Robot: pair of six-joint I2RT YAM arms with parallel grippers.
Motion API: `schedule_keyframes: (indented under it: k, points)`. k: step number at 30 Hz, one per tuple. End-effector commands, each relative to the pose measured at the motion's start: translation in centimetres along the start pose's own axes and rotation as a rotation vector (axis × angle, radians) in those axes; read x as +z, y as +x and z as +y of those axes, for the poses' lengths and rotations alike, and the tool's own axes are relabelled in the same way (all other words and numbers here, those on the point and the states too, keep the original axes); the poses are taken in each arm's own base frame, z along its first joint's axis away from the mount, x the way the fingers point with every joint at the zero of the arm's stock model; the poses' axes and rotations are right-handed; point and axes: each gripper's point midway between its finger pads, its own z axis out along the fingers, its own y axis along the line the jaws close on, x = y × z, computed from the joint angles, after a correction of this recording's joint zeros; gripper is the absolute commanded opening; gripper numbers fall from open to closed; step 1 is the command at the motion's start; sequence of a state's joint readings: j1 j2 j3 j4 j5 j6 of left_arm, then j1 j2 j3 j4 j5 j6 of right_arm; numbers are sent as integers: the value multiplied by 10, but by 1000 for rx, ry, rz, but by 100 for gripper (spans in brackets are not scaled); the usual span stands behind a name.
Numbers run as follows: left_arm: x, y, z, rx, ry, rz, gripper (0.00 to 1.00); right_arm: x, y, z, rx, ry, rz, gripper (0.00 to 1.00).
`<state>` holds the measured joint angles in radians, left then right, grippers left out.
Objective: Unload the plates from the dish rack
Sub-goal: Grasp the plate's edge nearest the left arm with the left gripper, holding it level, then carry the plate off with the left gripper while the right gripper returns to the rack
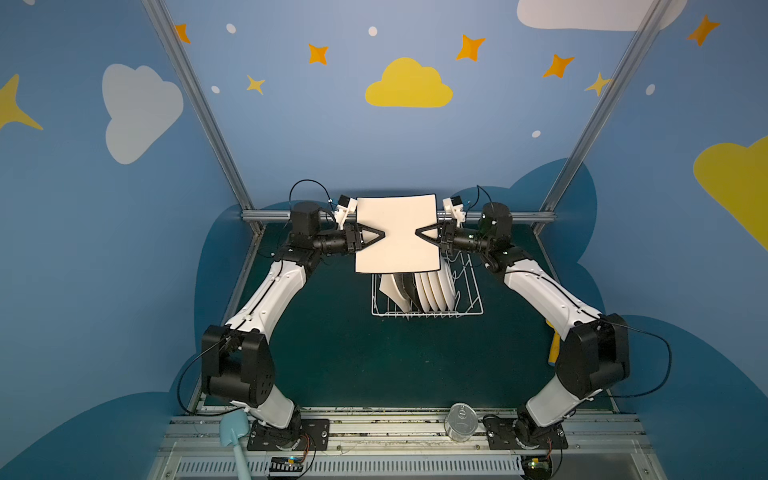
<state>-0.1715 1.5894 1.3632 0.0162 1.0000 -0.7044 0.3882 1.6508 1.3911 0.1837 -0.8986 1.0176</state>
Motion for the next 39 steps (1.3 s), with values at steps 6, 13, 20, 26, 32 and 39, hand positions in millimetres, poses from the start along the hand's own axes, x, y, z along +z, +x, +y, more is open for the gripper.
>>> schedule_keyframes:
  k: [6, 13, 20, 26, 32, 39]
  points:
    - [2, -1, -15, 32, 57, 17, 50, -2, -15, 51, -152, -130, -30, 0]
    - [2, 0, -14, 26, 59, 4, 30, 3, -16, 43, -123, -138, -28, 0]
    - [-1, 1, -11, 16, 38, -16, 7, 5, -15, 33, -101, -126, -20, 0]
    - [-5, -3, -8, 2, 21, -39, 3, 6, -13, 26, -84, -112, -22, 4]
    - [-6, -5, -12, 3, 32, -40, 3, 3, -14, 23, -87, -79, -38, 26]
    - [-11, -8, -22, 14, 48, -53, 3, -2, -13, 13, -64, -18, -56, 57]
